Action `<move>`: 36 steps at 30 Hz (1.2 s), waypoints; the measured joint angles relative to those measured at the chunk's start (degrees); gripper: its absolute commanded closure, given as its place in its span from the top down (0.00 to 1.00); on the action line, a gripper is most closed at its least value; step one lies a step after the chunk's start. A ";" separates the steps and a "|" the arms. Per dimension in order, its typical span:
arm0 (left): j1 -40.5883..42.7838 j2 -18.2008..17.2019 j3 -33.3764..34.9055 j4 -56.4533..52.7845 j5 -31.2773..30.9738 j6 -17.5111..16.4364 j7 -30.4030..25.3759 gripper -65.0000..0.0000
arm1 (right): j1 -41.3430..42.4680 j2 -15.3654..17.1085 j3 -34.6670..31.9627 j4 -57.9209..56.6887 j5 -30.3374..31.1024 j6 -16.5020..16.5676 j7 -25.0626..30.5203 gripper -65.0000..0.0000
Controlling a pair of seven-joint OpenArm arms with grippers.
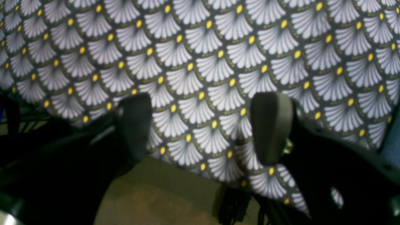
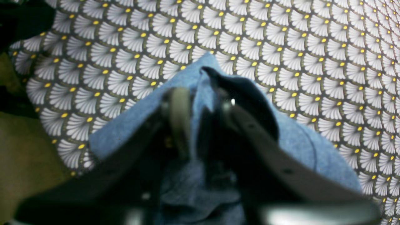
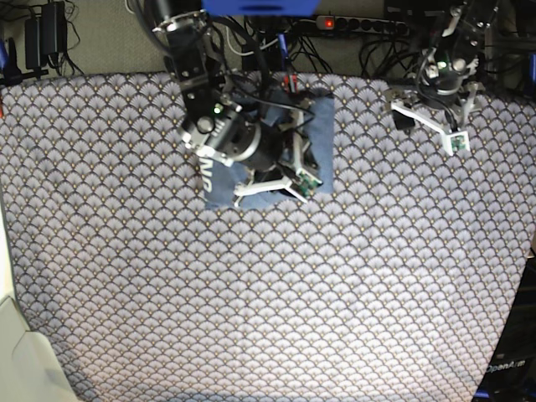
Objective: Fold the T-shirt properly
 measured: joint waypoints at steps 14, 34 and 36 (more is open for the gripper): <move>0.17 -0.17 -3.08 0.00 0.39 0.50 0.20 0.75 | 2.03 -0.09 -0.46 -4.04 -0.02 0.00 0.02 0.00; 0.04 -0.02 -3.15 0.37 -0.02 0.02 0.57 0.75 | 7.34 -0.33 -0.42 -7.04 11.26 -0.04 0.28 0.00; 0.02 -0.04 -3.15 0.79 0.04 0.00 0.39 0.75 | 7.32 -0.33 -0.46 -8.57 11.41 -0.07 0.66 0.00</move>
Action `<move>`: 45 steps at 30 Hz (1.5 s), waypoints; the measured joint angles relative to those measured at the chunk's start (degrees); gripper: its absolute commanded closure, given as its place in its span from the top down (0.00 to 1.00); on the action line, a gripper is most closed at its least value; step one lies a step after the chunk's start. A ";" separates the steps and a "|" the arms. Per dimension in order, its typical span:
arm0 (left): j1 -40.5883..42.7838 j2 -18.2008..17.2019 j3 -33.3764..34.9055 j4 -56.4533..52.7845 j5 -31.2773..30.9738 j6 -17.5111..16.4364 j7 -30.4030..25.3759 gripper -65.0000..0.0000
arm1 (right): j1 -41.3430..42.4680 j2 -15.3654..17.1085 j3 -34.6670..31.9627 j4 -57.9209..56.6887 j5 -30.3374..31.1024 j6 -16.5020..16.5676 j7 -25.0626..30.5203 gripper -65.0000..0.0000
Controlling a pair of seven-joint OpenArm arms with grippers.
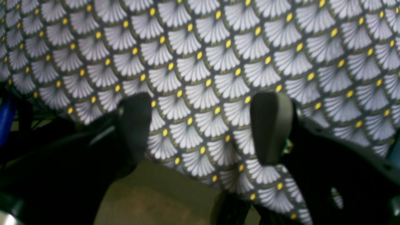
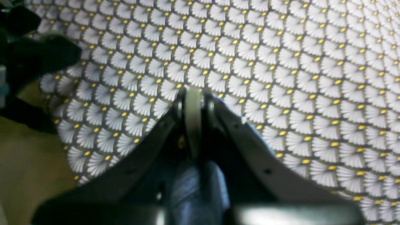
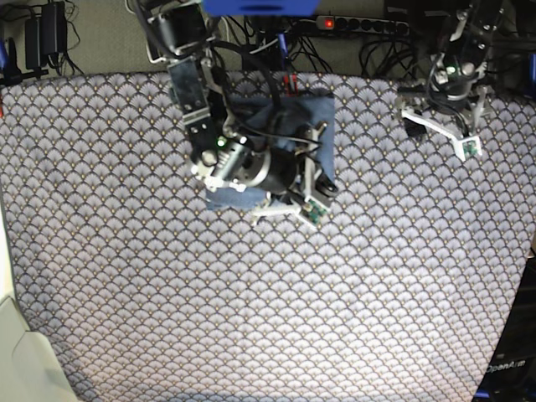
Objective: Fold the T-shirt properly
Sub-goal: 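Release the stack and withdraw the right gripper from the shirt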
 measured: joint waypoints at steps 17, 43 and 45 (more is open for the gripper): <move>0.46 -1.03 0.02 0.22 -0.07 0.15 0.26 0.75 | 1.64 0.15 -0.04 -9.27 2.97 -1.62 4.02 0.10; 1.07 -1.05 0.00 0.24 -0.04 0.17 0.22 0.75 | 0.02 6.64 3.82 6.69 5.01 -1.38 9.27 0.36; 0.92 -1.03 0.00 0.24 -0.07 0.17 0.24 0.75 | -2.34 8.61 7.10 7.65 4.50 -1.46 8.09 0.34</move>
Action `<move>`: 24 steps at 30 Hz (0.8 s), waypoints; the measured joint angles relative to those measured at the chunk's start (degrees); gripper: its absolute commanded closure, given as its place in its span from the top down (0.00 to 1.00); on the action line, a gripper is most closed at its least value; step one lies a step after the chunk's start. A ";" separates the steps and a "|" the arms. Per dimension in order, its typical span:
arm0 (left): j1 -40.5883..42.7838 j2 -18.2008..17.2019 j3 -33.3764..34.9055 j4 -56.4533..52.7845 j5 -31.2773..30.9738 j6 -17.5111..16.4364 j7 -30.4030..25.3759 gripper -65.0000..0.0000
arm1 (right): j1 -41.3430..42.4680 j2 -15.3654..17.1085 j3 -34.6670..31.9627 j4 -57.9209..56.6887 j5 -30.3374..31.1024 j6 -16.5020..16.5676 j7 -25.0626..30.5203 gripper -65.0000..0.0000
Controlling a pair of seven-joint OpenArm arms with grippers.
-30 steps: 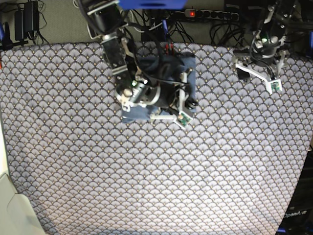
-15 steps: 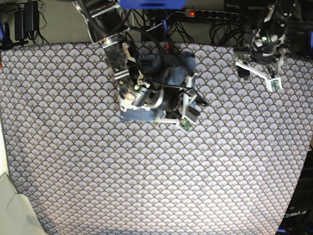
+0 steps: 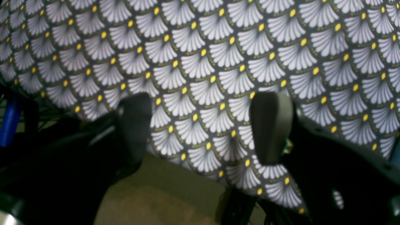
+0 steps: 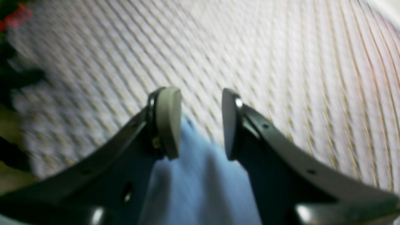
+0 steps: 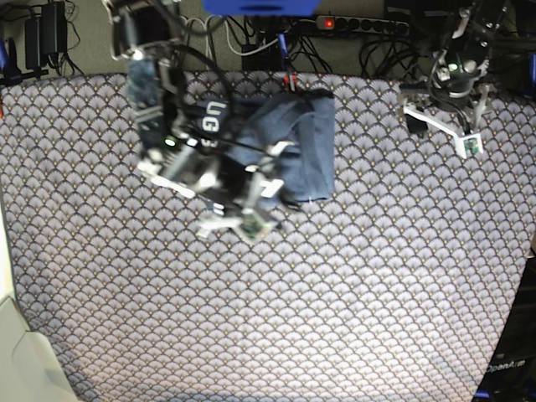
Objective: Fold the T-shirt properly
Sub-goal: 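Release the stack and withdraw the right gripper from the shirt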
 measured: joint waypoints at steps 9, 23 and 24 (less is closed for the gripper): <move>-2.03 -0.02 -0.11 0.02 0.17 -0.20 -0.59 0.75 | -11.80 3.43 6.86 10.93 0.28 0.31 0.68 0.24; -2.49 -2.62 0.00 -0.42 0.17 -0.20 -0.09 0.75 | -19.54 -0.02 18.75 13.55 0.20 0.90 0.87 0.44; -2.49 -3.30 0.09 -0.42 -0.11 -0.44 0.09 0.75 | -19.54 -0.04 18.82 13.55 0.20 0.90 0.87 0.44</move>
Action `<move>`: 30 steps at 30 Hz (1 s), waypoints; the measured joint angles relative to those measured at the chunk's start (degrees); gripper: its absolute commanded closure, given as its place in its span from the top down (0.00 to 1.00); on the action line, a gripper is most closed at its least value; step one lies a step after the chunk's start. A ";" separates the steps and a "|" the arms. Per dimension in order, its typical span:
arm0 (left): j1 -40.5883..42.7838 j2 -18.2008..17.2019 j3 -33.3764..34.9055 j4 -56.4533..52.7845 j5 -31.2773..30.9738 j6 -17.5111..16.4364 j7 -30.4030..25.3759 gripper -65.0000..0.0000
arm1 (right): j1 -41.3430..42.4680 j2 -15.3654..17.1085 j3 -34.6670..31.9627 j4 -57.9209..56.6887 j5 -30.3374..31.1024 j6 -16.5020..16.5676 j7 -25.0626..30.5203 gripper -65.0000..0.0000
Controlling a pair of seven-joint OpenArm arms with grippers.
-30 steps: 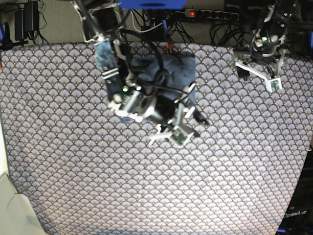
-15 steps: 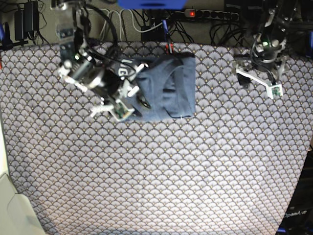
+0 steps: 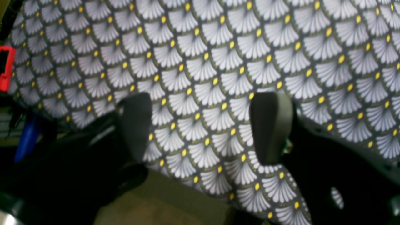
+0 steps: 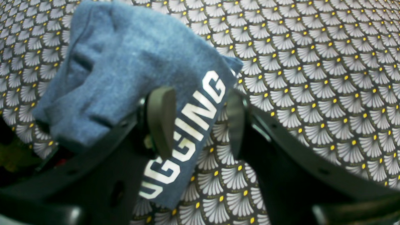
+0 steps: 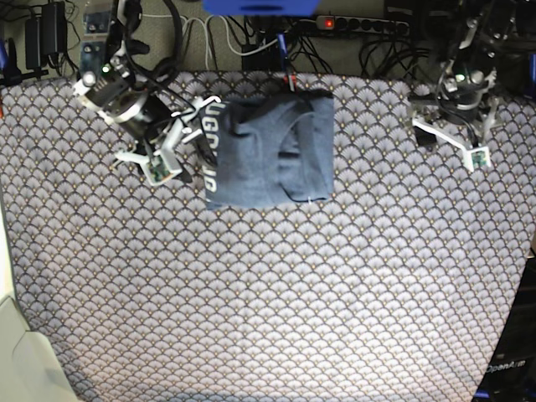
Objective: Fold the T-shirt properly
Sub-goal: 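Release the stack and withdraw the right gripper from the shirt, then grasp the lettered edge of the folded shirt with the right gripper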
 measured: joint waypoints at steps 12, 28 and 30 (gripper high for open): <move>0.13 -1.01 -0.13 0.00 0.09 0.15 -0.26 0.75 | -2.82 -2.99 -0.20 -0.17 0.02 0.00 0.07 0.44; 1.20 -1.03 -0.09 0.11 0.13 0.20 -0.09 0.75 | 3.54 -3.76 -3.30 -19.19 0.02 0.02 8.63 0.44; 1.09 -1.03 -0.09 0.13 0.13 0.22 -0.09 0.75 | 3.19 -3.80 -3.15 -18.03 -0.24 0.02 8.13 0.44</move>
